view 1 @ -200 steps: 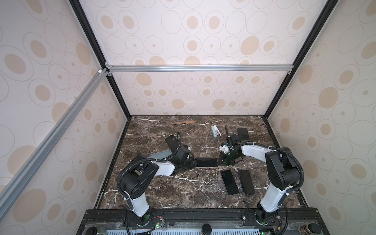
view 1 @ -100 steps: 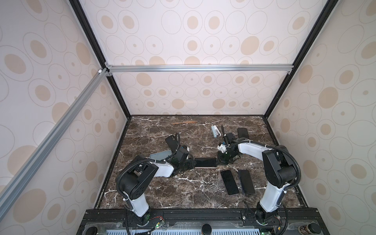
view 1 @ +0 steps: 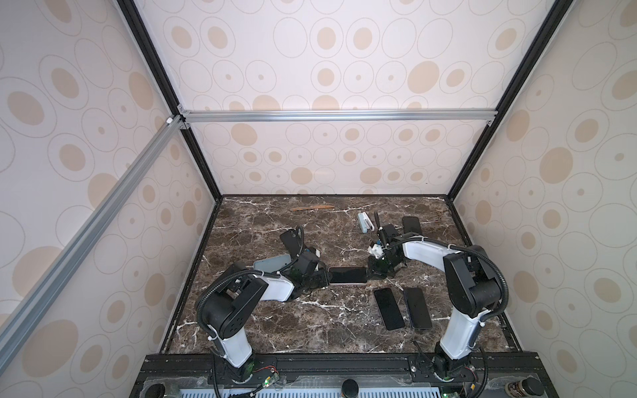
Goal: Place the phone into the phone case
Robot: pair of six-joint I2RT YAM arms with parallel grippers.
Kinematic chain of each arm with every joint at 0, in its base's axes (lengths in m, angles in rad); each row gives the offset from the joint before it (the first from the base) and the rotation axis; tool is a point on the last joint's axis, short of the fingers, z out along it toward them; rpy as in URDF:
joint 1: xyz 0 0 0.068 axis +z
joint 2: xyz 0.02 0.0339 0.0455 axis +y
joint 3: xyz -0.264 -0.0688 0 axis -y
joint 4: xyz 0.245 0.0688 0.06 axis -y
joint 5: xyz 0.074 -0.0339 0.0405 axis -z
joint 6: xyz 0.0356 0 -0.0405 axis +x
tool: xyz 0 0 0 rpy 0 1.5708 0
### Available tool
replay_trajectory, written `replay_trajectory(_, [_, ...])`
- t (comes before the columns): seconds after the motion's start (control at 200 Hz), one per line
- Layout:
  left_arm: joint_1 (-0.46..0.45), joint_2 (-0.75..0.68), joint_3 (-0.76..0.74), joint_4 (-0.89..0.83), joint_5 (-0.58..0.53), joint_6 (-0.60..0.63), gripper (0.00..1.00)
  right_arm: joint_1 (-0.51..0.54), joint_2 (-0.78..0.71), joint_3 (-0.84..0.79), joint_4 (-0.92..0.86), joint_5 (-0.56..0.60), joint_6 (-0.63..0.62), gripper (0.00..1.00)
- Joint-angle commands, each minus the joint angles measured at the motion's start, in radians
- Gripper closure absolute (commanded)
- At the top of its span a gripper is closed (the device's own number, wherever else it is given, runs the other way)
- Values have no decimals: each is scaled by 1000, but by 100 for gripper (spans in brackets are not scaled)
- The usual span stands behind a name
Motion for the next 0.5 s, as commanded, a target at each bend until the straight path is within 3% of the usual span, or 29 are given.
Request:
replay_trajectory(0.0, [-21,29,-57,-191,30,-26,82,128,295,-133,75,132,-11,92])
replay_trajectory(0.495, [-21,43,-83,-147,40,-49,82,198,429,-132,94,224,12,92])
